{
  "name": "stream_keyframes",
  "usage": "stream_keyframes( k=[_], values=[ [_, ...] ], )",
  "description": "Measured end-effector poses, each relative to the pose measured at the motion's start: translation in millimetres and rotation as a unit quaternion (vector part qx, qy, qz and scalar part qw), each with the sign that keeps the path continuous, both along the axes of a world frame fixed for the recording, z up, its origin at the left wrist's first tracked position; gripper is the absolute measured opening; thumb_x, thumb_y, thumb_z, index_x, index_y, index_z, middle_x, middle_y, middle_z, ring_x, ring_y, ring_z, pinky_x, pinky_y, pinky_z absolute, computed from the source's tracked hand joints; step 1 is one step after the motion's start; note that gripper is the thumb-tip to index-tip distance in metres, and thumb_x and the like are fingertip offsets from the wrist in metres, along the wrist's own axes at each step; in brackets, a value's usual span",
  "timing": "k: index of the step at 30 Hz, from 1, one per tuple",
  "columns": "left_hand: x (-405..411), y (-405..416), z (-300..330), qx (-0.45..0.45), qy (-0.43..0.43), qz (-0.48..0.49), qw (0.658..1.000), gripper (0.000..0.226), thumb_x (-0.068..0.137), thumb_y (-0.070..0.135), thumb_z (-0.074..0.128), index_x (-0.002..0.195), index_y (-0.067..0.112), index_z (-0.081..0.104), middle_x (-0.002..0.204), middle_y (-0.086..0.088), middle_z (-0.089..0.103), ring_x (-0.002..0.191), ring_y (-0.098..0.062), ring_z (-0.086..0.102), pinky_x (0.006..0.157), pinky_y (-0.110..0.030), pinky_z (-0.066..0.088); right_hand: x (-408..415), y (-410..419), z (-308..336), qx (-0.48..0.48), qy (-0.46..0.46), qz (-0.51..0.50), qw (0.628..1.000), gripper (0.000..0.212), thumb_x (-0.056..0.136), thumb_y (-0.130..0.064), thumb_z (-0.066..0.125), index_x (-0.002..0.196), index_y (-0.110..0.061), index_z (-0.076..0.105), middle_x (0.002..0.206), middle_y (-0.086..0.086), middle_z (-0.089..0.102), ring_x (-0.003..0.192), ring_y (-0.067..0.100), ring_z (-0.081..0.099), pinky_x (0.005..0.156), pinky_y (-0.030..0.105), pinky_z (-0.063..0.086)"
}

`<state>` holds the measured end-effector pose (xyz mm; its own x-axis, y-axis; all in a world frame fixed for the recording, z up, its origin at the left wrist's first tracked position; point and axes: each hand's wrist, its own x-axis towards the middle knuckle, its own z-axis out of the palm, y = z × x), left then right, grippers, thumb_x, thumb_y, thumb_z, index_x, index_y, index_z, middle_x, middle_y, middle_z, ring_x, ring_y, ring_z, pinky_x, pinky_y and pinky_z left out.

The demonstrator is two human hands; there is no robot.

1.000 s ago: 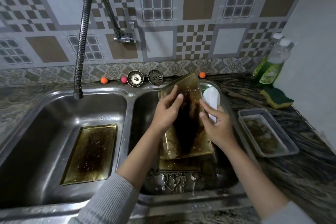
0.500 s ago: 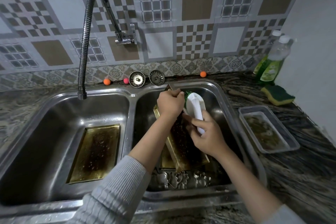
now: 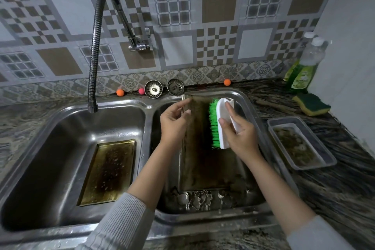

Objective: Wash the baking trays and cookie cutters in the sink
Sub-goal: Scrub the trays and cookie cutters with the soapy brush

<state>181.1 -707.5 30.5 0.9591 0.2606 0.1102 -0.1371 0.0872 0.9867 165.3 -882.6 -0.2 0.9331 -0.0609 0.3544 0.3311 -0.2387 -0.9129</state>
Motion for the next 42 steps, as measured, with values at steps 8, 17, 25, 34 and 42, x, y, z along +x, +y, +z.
stream_keyframes(
  k=[8,17,25,34,42],
  values=[
    [-2.9,-7.7,5.8,-0.045,-0.003,-0.054,0.998,0.045,0.089,-0.015,0.049,0.132,0.000,0.049,0.122,0.001,0.061,0.106,0.004,0.061,0.097,-0.020,0.047,0.4,34.6,2.1,-0.075,-0.066,-0.052,0.994,0.059,0.090,-0.021,0.063,0.143,-0.010,0.038,0.137,-0.012,0.039,0.126,-0.007,0.039,0.100,0.006,0.032],
    [1.3,1.5,8.6,-0.160,0.006,-0.058,0.985,0.043,0.087,-0.009,0.052,0.117,0.018,0.065,0.137,-0.010,0.054,0.134,-0.022,0.044,0.115,-0.047,0.030,4.9,28.4,2.2,-0.053,-0.040,-0.115,0.991,0.060,0.088,-0.029,0.064,0.141,-0.015,0.040,0.118,0.001,0.065,0.099,0.008,0.063,0.077,0.002,0.039],
    [-1.2,16.5,30.6,-0.271,0.037,-0.029,0.961,0.046,0.093,-0.012,0.041,0.131,0.010,0.055,0.134,-0.010,0.057,0.116,-0.020,0.060,0.103,-0.043,0.045,-1.9,-6.4,-25.3,-0.070,0.008,-0.132,0.989,0.060,0.089,-0.021,0.065,0.141,-0.010,0.038,0.122,-0.011,0.048,0.109,0.008,0.057,0.084,-0.003,0.035],
    [7.1,31.0,18.1,-0.276,0.048,0.005,0.960,0.044,0.090,-0.011,0.045,0.116,0.017,0.067,0.140,-0.010,0.051,0.129,-0.025,0.050,0.110,-0.047,0.037,-34.9,16.2,-30.4,-0.092,-0.025,-0.011,0.995,0.063,0.086,-0.021,0.068,0.139,-0.021,0.036,0.129,-0.004,0.056,0.103,0.008,0.064,0.088,0.016,0.051],
    [6.7,20.8,25.5,-0.231,0.045,0.031,0.971,0.045,0.091,-0.011,0.046,0.129,0.010,0.056,0.140,-0.006,0.051,0.128,-0.013,0.047,0.109,-0.035,0.039,-64.4,70.3,-13.0,-0.052,-0.090,0.026,0.994,0.058,0.087,-0.022,0.066,0.139,-0.013,0.040,0.136,-0.016,0.045,0.121,-0.005,0.051,0.099,0.015,0.042]
  ],
)
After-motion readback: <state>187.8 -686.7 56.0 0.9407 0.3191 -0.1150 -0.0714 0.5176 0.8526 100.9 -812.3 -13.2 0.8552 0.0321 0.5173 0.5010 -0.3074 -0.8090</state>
